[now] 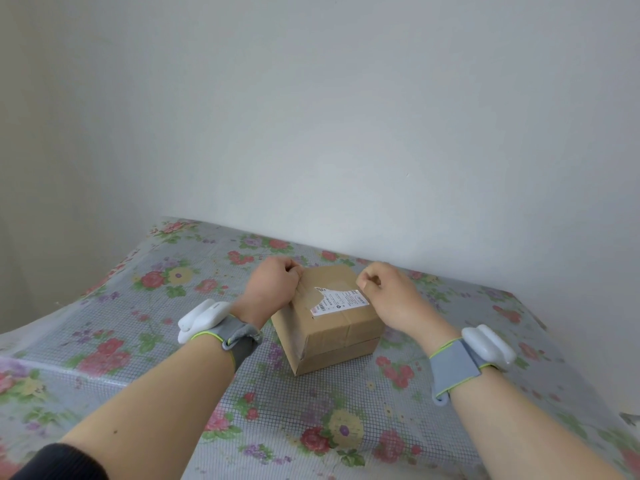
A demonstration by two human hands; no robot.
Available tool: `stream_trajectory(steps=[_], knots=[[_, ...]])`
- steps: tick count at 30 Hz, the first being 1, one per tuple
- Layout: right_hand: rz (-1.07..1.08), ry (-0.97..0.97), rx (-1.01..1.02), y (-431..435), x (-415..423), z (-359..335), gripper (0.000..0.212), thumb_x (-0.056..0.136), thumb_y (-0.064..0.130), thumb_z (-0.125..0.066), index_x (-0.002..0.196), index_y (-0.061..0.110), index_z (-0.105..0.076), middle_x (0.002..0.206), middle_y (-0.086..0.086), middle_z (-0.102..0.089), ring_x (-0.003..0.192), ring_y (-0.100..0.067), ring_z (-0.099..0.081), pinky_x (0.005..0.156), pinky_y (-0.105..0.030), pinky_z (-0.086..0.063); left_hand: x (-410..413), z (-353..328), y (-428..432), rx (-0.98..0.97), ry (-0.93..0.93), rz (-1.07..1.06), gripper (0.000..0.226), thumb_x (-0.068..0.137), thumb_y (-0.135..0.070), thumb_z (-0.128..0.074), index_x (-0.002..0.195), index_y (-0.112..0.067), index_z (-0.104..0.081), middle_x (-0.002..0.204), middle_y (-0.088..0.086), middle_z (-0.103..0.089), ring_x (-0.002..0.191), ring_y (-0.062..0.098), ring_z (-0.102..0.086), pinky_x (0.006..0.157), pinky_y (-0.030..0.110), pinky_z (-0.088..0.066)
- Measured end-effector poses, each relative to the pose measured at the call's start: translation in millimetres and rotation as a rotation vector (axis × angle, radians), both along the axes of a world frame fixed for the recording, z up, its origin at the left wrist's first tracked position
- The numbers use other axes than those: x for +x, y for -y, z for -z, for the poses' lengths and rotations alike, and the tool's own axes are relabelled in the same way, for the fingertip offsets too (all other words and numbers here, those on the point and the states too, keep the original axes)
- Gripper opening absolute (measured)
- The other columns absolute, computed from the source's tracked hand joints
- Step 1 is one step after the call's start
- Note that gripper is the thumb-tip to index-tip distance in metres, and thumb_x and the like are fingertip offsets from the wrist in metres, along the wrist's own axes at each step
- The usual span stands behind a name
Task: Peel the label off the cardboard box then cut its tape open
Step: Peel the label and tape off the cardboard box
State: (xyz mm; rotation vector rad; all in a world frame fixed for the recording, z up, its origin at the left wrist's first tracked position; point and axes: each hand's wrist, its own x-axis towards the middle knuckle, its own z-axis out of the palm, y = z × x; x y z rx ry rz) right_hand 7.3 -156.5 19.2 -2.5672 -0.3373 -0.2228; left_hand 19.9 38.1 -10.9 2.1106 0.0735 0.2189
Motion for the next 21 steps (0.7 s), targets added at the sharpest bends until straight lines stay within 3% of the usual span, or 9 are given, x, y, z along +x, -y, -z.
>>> stream_trajectory(steps=[5,9,15,21], knots=[[0.128,0.08,0.038,3,9,5,0.008,0.087,0.027,-0.06,0.08,0.028,-0.059,0.096,0.004,-0.064,0.092,-0.017,-0.059,0.08,-0.034,-0.049,0,0,-1,0.043,0.008,0.001,0.023,0.097,-0.023,-0.047,0.101,-0.012,-0.067,0.095,0.011,-0.069,0.077,0.021,-0.059,0.066,0.03,-0.047],[0.12,0.033,-0.004,2,8,10,0.007,0.088,0.028,-0.062,0.081,0.025,-0.06,0.101,0.003,-0.057,0.097,-0.016,-0.052,0.077,-0.028,-0.039,0,0,-1,0.053,0.009,0.004,0.023,0.097,-0.022,-0.047,0.1,-0.012,-0.067,0.096,0.011,-0.07,0.081,0.024,-0.061,0.073,0.034,-0.05],[0.054,0.098,-0.155,-4,4,4,0.009,0.093,0.02,-0.053,0.09,0.018,-0.062,0.097,0.006,-0.046,0.094,-0.013,-0.044,0.076,-0.028,-0.036,1,2,-1,0.056,0.009,0.009,0.023,0.097,-0.023,-0.047,0.097,-0.011,-0.067,0.093,0.014,-0.07,0.074,0.023,-0.058,0.069,0.034,-0.049],[0.096,0.061,-0.116,-11,1,1,0.015,0.092,0.024,-0.056,0.09,0.012,-0.065,0.089,0.005,-0.053,0.09,-0.019,-0.053,0.073,-0.03,-0.043,1,2,-2,0.064,0.01,0.016,0.025,0.097,-0.022,-0.046,0.097,-0.009,-0.067,0.095,0.016,-0.07,0.084,0.031,-0.064,0.075,0.041,-0.053]])
